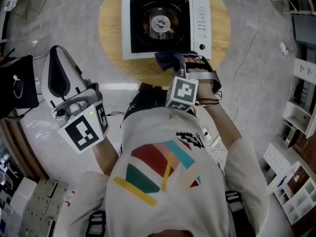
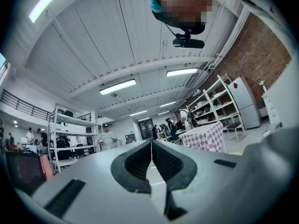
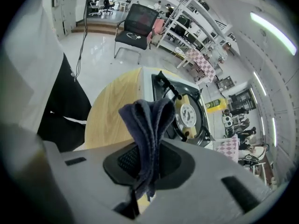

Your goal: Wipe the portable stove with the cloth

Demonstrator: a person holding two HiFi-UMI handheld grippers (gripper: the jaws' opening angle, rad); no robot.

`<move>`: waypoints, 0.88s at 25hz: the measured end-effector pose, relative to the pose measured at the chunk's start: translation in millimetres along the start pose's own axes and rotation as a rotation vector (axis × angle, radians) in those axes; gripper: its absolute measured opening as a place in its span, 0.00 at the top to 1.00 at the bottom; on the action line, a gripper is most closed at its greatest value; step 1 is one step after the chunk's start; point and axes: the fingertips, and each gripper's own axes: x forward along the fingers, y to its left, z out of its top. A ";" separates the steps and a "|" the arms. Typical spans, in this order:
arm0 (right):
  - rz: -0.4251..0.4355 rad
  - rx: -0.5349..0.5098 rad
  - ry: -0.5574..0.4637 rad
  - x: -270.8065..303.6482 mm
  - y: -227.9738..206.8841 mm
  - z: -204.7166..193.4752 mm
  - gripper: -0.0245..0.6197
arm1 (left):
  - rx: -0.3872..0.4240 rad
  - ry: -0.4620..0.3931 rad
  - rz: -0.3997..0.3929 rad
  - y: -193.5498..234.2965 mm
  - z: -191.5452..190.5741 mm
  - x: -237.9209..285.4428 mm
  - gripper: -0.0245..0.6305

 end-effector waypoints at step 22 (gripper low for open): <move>0.012 0.006 0.139 -6.3 -0.6 -71.3 0.91 | -0.017 -0.015 -0.029 -7.0 -0.2 27.2 0.95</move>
